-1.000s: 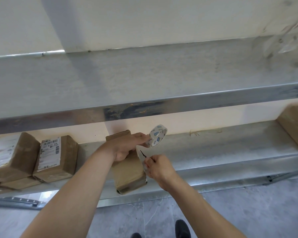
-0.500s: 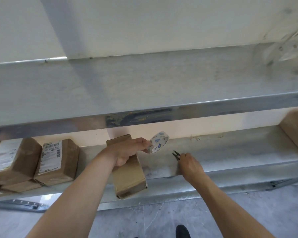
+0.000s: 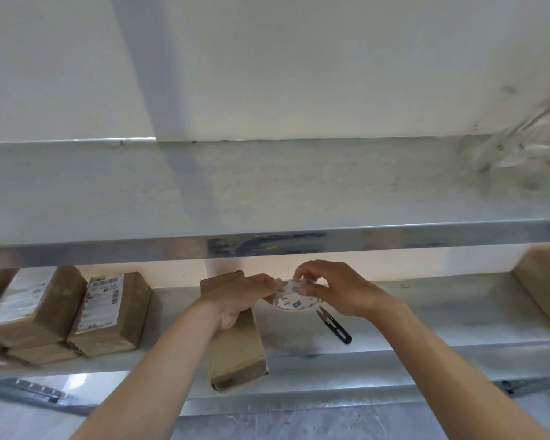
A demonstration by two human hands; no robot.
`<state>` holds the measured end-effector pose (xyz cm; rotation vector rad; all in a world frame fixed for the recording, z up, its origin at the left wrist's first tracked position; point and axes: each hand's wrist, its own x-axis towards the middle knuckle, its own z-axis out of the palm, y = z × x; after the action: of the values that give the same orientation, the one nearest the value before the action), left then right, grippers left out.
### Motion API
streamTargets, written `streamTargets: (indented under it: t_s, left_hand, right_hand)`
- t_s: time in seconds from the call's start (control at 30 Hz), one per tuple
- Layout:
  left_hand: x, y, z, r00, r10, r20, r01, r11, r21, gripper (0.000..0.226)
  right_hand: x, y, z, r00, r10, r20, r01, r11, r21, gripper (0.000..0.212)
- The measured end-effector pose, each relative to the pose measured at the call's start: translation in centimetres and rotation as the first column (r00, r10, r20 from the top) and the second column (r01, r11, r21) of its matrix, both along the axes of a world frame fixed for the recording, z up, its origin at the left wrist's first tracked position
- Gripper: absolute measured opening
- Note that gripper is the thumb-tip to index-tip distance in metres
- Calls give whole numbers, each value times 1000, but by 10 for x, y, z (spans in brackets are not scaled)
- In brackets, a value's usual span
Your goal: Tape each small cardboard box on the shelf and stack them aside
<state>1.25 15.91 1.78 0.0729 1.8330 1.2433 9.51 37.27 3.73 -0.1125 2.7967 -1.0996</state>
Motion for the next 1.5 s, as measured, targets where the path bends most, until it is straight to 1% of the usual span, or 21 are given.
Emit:
streamTargets:
  t_s: [0.07, 0.13, 0.27, 0.37, 0.43, 0.5, 0.57, 0.67, 0.77, 0.83, 0.97, 1.03, 1.07, 1.13, 1.17, 1.23, 1.3, 1.37, 1.4, 1.43, 1.5]
  left_hand:
    - [6, 1, 1, 994, 96, -43, -95, 995, 26, 25]
    - [13, -1, 1, 968, 240, -76, -232, 967, 105, 11]
    - [27, 0, 0, 905, 424, 25, -418, 879, 228, 15]
    - [35, 4, 5, 873, 481, 85, -482, 821, 304, 12]
    - [40, 4, 8, 872, 475, 117, -484, 803, 347, 6]
    - [43, 3, 6, 867, 495, 63, -485, 806, 339, 9]
    - [43, 2, -1, 850, 524, -57, -484, 819, 310, 12]
    - [47, 1, -7, 837, 523, -160, -468, 836, 286, 8]
    - [53, -1, -7, 833, 516, -198, -465, 848, 255, 6]
    - [55, -4, -7, 804, 544, -238, -499, 836, 227, 4]
    - [50, -32, -15, 646, 579, -498, -594, 791, 149, 6]
    - [50, -50, -19, 572, 622, -535, -645, 744, 175, 5]
    - [50, -59, -21, 541, 642, -542, -673, 718, 178, 7]
    - [51, -75, -28, 513, 691, -510, -720, 670, 182, 13]
    - [51, -82, -34, 520, 710, -475, -738, 654, 169, 14]
    - [53, -93, -45, 552, 732, -399, -756, 642, 131, 15]
    - [55, -101, -56, 585, 737, -340, -753, 649, 112, 17]
    - [58, -103, -61, 614, 726, -311, -738, 667, 102, 20]
    - [59, -103, -63, 627, 720, -298, -729, 677, 101, 21]
    - [60, -102, -65, 644, 712, -278, -720, 688, 93, 22]
    - [62, -98, -68, 686, 685, -245, -690, 720, 80, 25]
  right_hand:
    - [5, -1, 1, 999, 18, -28, -18, 999, -27, 6]
    - [10, 0, 3, 998, 17, -64, -20, 998, -60, 10]
    - [15, 2, 5, 995, -1, -99, -7, 996, -84, 14]
    - [18, 3, 3, 992, -29, -123, 14, 993, -119, 16]
    - [21, 3, 2, 990, -47, -136, 23, 985, -170, 17]
    - [24, 2, 2, 987, -54, -148, 24, 980, -196, 21]
    - [26, 0, 0, 986, -45, -158, 16, 983, -182, 23]
    - [29, -6, -5, 986, -42, -162, 22, 992, -122, 16]
    - [32, -11, -12, 991, -12, -136, 6, 999, -39, 19]
    - [32, -14, -20, 991, 6, -137, -5, 1000, 7, 18]
    - [20, -23, -53, 995, -90, -50, 96, 987, 126, 21]
    - [13, -34, -75, 996, -90, 19, 86, 982, 168, 27]
    - [9, -40, -89, 996, -79, 36, 71, 979, 190, 32]
    - [4, -49, -105, 996, -62, 71, 37, 951, 306, 32]
    - [4, -53, -106, 993, -40, 109, -6, 918, 396, 30]
    - [6, -56, -113, 986, -9, 166, -77, 861, 502, 31]
    - [7, -59, -117, 992, 1, 123, -69, 832, 551, 37]
    - [5, -68, -111, 999, -41, 34, 21, 884, 468, 36]
    - [1, -76, -103, 992, -120, 32, 102, 936, 337, 33]
    - [-3, -85, -90, 971, -220, 98, 203, 966, 158, 36]
    - [-12, -102, -68, 901, -304, 310, 363, 919, -152, 46]
